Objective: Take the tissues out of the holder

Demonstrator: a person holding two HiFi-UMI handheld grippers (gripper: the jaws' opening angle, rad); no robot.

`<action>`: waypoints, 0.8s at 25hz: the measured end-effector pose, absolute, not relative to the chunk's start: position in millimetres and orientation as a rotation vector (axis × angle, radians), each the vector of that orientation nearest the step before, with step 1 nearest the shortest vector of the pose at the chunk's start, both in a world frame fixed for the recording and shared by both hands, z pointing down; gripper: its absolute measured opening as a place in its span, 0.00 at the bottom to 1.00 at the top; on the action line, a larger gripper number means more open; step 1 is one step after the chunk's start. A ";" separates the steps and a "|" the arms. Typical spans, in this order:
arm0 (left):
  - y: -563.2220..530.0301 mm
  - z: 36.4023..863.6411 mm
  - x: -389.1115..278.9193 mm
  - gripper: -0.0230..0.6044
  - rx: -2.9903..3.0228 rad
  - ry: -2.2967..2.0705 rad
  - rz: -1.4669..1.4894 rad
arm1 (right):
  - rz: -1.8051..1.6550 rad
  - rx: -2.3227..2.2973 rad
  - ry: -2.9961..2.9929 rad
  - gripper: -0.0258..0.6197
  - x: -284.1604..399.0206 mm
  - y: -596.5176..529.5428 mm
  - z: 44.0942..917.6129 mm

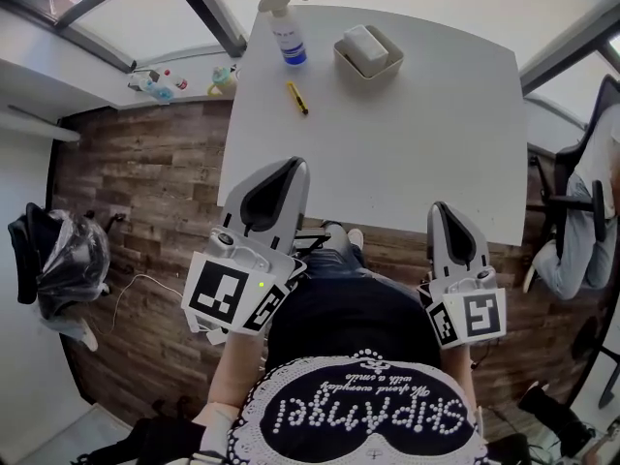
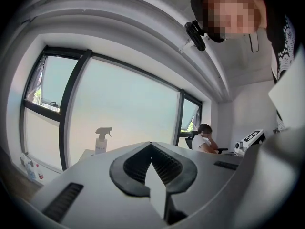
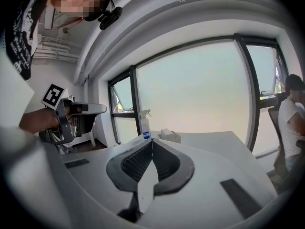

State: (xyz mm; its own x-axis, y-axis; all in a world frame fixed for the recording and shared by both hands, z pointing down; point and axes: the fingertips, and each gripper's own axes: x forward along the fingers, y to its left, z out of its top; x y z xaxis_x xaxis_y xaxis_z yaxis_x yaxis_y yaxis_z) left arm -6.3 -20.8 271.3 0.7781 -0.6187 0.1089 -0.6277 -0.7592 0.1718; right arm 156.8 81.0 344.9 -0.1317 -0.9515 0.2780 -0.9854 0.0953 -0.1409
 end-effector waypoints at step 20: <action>-76.3 266.4 -27.1 0.04 2.793 -0.896 0.092 | 0.480 2.046 -2.212 0.06 126.6 22.3 331.1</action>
